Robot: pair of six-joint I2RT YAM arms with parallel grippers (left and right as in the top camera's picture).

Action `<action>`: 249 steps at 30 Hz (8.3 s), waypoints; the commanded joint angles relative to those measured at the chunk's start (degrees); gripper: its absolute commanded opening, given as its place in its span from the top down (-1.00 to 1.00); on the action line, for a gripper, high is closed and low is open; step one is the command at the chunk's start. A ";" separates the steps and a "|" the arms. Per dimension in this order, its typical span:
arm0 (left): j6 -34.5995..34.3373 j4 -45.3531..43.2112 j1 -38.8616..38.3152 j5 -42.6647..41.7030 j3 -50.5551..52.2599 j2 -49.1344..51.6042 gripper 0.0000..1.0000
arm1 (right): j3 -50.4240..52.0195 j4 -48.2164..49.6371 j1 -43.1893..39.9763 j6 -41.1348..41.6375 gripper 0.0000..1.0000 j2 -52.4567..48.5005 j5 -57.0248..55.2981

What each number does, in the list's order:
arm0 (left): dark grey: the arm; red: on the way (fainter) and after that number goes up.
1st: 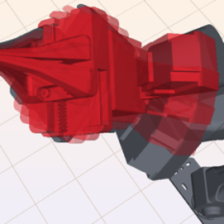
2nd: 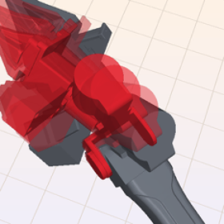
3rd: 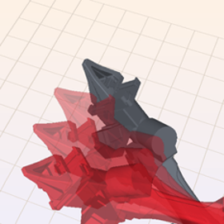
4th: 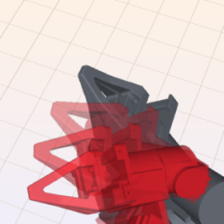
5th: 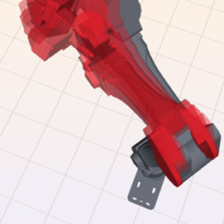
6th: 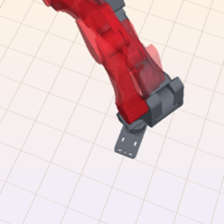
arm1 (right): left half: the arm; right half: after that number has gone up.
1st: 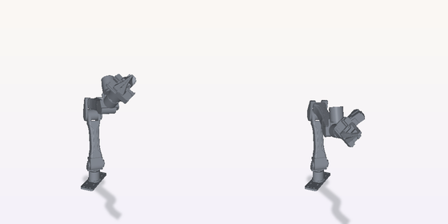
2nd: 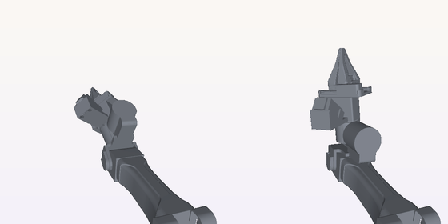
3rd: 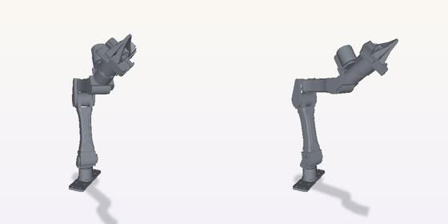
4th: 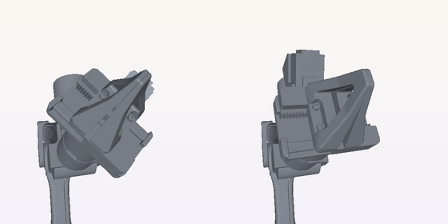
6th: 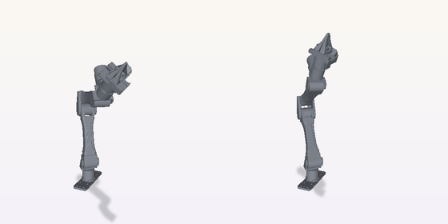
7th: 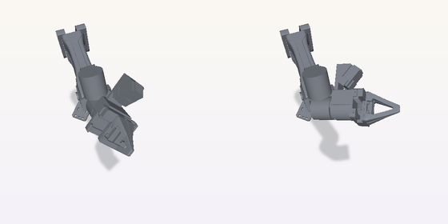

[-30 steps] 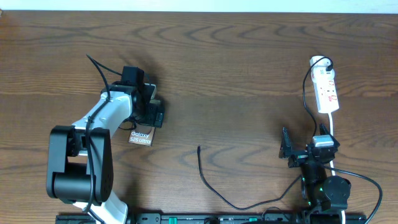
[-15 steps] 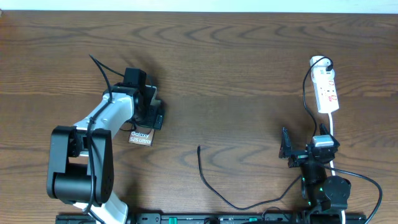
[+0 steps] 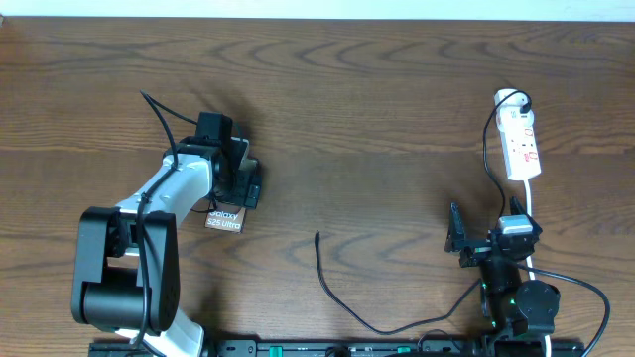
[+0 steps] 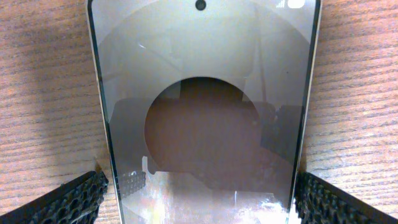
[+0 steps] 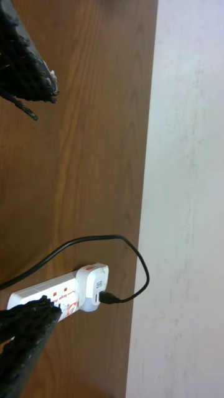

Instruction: Plug charger to phone and switch on socket

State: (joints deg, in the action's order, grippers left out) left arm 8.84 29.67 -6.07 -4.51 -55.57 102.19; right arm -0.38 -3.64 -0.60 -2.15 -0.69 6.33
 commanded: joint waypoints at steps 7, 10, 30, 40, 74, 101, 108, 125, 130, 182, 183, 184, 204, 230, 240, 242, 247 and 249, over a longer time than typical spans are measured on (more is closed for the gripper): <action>-0.72 1.18 0.42 1.14 4.72 5.25 -0.93 | 0.07 -0.24 0.28 -0.70 -0.99 0.35 -0.37; -0.83 1.77 0.42 1.09 4.72 5.25 -0.89 | 0.07 -0.24 0.28 -0.70 -0.98 0.35 -0.37; -1.14 2.86 0.42 0.72 4.68 5.22 -0.75 | 0.07 -0.24 0.28 -0.70 -0.98 0.31 -0.37; -1.14 2.89 0.42 0.72 4.68 5.22 -0.41 | 0.07 -0.24 0.28 -0.70 -0.99 0.31 -0.39; -1.20 18.75 0.42 -3.69 -15.85 4.81 0.85 | 0.07 -0.24 0.28 -0.70 -0.98 0.31 -0.37; -21.42 10.27 0.42 -57.83 -18.93 4.79 0.85 | 0.07 -0.24 0.28 -0.70 -0.99 0.31 -0.39; -42.64 -4.98 0.52 -75.06 -18.93 4.79 0.85 | 0.07 -0.24 0.28 -0.70 -0.98 0.31 -0.37; -95.08 -32.63 4.52 -82.34 -18.93 4.79 0.85 | 0.07 -0.24 0.28 -0.70 -0.98 0.31 -0.39; -101.46 -33.68 5.60 -83.23 -18.93 4.79 0.85 | 0.07 -0.24 0.28 -0.70 -0.98 0.31 -0.37; -106.44 -33.68 6.01 -83.56 -18.93 4.79 0.85 | 0.07 -0.24 0.28 -0.70 -0.99 0.31 -0.37; -106.44 -33.68 6.01 -83.56 -18.93 4.79 0.85 | 0.07 -0.24 0.28 -0.70 -0.98 0.31 -0.39; -106.42 -33.68 6.01 -83.56 -18.93 4.79 0.85 | 0.07 -0.24 0.28 -0.70 -0.98 0.31 -0.39; -106.44 -33.68 6.16 -83.56 -18.93 4.79 0.85 | 0.07 -0.24 0.28 -0.70 -0.98 0.31 -0.37; -105.96 -33.68 6.16 -83.56 -18.93 4.79 0.86 | 0.07 -0.24 0.28 -0.70 -0.99 0.31 -0.37; -103.82 -33.68 6.16 -83.52 -18.93 4.79 0.85 | 0.07 -0.24 0.28 -0.70 -0.98 0.31 -0.39; -103.78 -33.68 6.16 -83.49 -18.93 4.79 0.86 | 0.07 -0.24 0.28 -0.70 -0.98 0.31 -0.37; -99.08 -33.68 6.16 -81.81 -18.91 4.79 0.85 | 0.07 -0.24 0.28 -0.70 -0.99 0.31 -0.39; -95.51 -33.66 6.16 -80.70 -18.91 4.79 0.85 | 0.07 -0.24 0.28 -0.70 -0.99 0.31 -0.39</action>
State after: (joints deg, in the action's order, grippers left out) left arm -93.08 -3.49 -0.36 -84.97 -73.10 107.28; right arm -0.40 -3.64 -0.60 -2.15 -0.69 6.33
